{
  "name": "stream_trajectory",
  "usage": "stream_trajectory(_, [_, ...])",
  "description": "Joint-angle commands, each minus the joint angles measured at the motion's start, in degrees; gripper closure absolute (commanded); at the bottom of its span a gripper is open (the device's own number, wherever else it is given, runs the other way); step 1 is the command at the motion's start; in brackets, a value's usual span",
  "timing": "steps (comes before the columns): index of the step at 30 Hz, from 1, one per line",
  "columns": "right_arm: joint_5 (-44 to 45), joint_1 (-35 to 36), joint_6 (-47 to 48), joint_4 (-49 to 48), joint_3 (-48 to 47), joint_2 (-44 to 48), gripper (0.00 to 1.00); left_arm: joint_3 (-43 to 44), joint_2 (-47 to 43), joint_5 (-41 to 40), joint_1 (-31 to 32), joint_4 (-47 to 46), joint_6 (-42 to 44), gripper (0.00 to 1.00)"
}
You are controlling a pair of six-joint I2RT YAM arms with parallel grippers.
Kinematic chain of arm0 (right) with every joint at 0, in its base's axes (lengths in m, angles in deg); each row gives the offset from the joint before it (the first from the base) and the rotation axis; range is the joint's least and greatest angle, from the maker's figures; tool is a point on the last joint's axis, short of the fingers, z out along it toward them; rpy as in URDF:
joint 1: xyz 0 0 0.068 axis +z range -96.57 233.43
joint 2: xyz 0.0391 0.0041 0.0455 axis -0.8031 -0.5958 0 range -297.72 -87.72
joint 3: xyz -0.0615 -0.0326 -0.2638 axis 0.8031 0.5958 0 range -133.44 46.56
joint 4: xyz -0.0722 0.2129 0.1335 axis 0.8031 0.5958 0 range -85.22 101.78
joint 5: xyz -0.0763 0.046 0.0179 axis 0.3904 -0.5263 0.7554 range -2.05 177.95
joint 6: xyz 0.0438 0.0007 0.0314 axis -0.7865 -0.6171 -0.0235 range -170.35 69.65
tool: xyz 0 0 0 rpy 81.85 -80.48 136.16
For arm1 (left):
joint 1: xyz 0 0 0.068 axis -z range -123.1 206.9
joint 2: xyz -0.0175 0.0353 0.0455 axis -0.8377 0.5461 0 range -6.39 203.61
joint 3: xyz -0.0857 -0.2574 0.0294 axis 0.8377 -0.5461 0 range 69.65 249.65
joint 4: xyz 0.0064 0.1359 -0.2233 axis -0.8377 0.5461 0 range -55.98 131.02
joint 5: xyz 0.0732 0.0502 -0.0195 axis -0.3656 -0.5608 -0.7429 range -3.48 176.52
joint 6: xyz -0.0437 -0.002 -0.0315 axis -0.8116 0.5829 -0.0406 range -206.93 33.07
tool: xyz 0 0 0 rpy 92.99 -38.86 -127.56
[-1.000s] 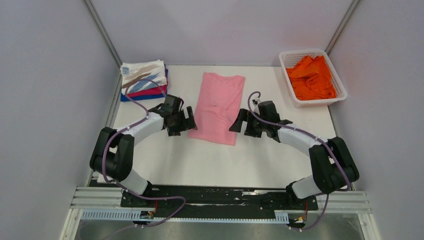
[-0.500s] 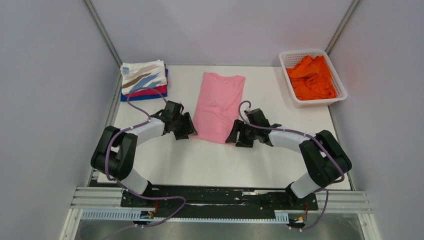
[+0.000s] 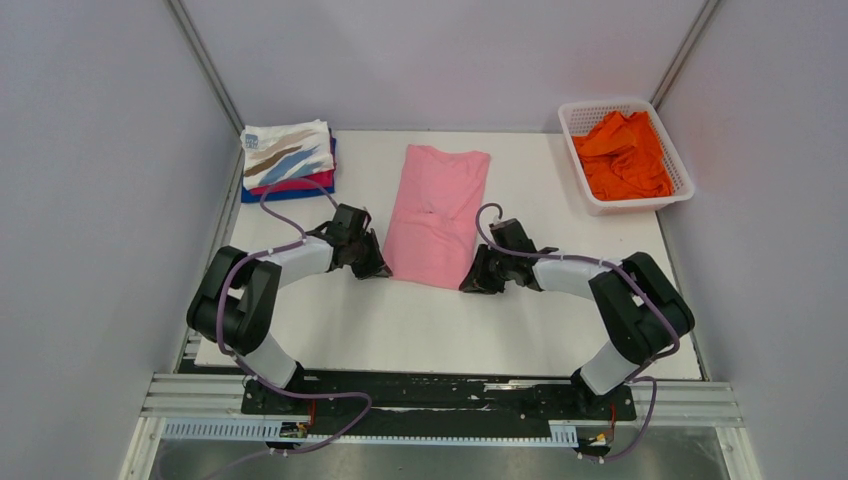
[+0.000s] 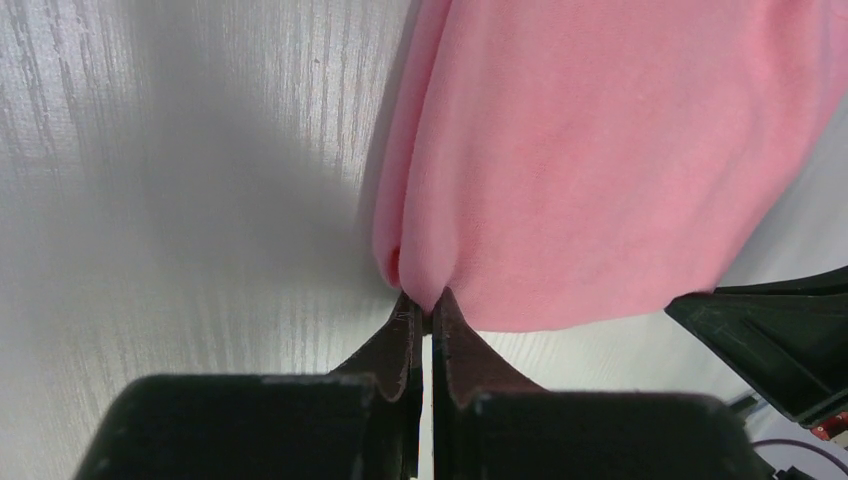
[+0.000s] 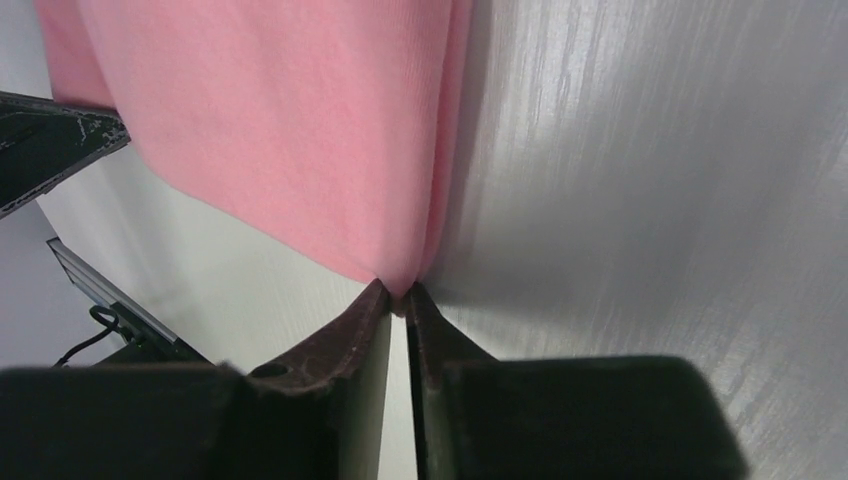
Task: Fold and stack the t-shirts
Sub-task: Grab one side of the 2/3 rectangular tshirt with both arms, then fold the long partially folded tshirt into a neat square
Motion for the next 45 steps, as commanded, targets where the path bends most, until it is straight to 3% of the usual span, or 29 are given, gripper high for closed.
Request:
stream_trajectory(1, [5.3, 0.6, 0.6, -0.1, 2.0, -2.7, 0.94, -1.4, 0.7, -2.2, 0.5, 1.4, 1.1, 1.00])
stream_trajectory(3, [4.1, 1.0, 2.1, -1.5, 2.6, -1.9, 1.00, -2.1, -0.5, -2.4, 0.6, 1.5, 1.3, 1.00])
stream_trajectory(9, [-1.4, 2.6, 8.8, -1.6, 6.5, 6.3, 1.00, -6.3, -7.9, -2.8, 3.3, 0.3, 1.5, 1.00])
stream_trajectory(19, [-15.0, 5.8, 11.3, 7.7, 11.1, 26.1, 1.00, -8.4, -34.3, -5.9, 9.2, 16.8, -1.3, 1.00])
stream_trajectory(24, [-10.4, 5.0, 9.6, 9.5, 9.6, 32.9, 1.00, -7.1, -40.6, -3.4, 9.8, 17.7, 0.4, 1.00])
stream_trajectory(28, [-9.6, 0.0, 8.8, 9.3, 5.9, 31.5, 1.00, -3.2, -38.8, -8.2, 9.8, 15.1, 0.7, 1.00])
stream_trajectory(36, [-9.8, -9.0, 11.6, 8.1, -4.9, 22.3, 1.00, 9.4, -25.0, -20.2, 8.5, 11.7, 3.3, 1.00])
stream_trajectory(45, [-6.9, -14.8, 12.1, 7.5, -16.8, 9.6, 1.00, 21.7, -7.3, -19.9, 3.0, 3.6, 7.3, 1.00])
